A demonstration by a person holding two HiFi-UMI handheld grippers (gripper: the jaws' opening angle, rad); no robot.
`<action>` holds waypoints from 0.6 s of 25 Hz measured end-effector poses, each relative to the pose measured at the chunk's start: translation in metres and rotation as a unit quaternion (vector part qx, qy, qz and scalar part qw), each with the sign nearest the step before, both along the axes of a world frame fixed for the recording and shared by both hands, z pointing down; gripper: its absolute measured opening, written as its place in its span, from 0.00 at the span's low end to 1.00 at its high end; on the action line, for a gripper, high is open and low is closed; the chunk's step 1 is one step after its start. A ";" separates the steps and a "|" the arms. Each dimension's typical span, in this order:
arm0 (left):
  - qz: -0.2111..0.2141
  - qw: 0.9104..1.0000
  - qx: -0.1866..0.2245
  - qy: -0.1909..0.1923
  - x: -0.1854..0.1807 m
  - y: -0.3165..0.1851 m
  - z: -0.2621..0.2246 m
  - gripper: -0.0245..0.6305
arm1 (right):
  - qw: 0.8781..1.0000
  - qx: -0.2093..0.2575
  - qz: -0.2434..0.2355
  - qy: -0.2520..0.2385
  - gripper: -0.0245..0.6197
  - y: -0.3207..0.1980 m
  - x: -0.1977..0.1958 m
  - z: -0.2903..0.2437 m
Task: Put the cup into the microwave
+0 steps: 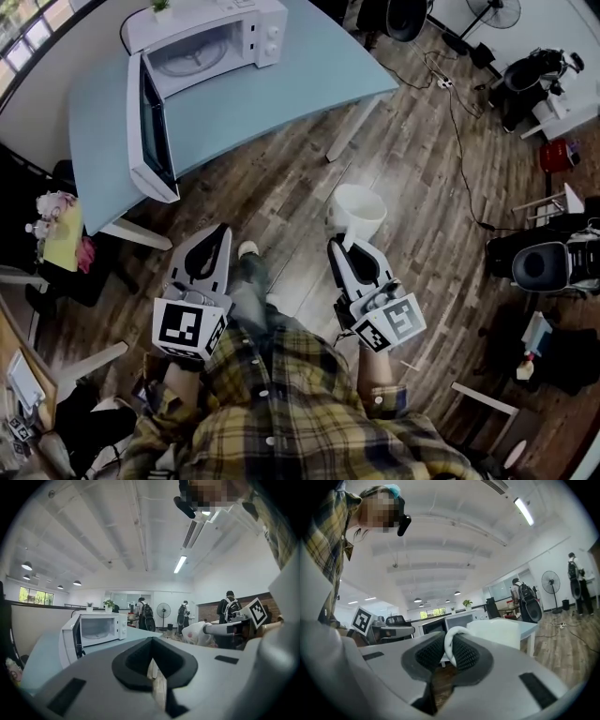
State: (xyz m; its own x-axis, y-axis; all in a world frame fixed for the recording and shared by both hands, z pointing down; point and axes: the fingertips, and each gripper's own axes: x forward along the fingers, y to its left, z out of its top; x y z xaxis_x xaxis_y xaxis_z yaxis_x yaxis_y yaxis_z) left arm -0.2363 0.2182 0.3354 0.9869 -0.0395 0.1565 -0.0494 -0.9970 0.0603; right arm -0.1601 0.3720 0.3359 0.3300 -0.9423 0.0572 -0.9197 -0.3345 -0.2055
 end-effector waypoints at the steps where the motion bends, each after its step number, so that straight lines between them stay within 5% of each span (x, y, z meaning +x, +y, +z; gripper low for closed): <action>1: 0.000 1.000 -0.002 -0.001 0.006 -0.002 0.002 0.02 | 1.000 -0.001 0.001 -0.003 0.12 -0.002 0.006 0.002; 15: 0.018 1.000 -0.007 -0.005 0.124 -0.069 0.002 0.02 | 1.000 0.001 0.017 -0.018 0.12 -0.067 0.116 0.004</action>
